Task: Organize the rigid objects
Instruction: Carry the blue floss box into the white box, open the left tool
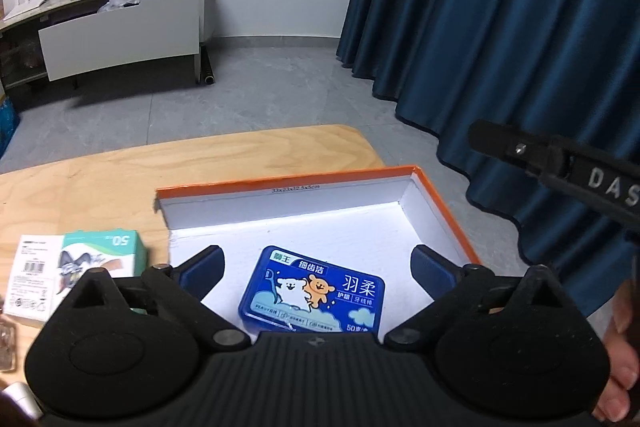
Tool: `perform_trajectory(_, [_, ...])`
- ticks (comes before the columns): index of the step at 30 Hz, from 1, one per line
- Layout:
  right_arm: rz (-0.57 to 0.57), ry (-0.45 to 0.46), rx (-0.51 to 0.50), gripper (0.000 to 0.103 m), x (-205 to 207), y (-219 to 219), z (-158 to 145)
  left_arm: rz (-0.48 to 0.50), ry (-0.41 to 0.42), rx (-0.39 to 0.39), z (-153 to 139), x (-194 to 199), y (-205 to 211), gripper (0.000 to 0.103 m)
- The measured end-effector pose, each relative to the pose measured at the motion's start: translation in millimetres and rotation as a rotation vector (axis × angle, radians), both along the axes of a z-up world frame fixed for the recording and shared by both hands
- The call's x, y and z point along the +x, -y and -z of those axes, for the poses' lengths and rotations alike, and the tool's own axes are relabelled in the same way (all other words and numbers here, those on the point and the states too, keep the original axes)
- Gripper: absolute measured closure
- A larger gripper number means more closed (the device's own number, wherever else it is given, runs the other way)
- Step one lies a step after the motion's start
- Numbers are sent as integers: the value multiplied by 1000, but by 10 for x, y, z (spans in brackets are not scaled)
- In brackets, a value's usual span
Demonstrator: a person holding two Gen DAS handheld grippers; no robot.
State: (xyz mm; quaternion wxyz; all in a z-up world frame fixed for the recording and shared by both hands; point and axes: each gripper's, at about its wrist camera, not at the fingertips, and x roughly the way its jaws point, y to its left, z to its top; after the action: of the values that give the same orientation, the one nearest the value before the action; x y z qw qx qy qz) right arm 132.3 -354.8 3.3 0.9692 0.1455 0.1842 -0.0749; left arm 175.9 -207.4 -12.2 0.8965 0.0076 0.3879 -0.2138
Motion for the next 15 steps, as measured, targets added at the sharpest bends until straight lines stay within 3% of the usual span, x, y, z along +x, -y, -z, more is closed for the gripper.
perform_trajectory(7, [-38,16,10,38,-198,-157,-112,-65,3,28,-212,-219,-197,0])
perform_trajectory(15, [-44,3,-63,14,-457,-615,-271,-133,17,67,-374,-448,-544,0])
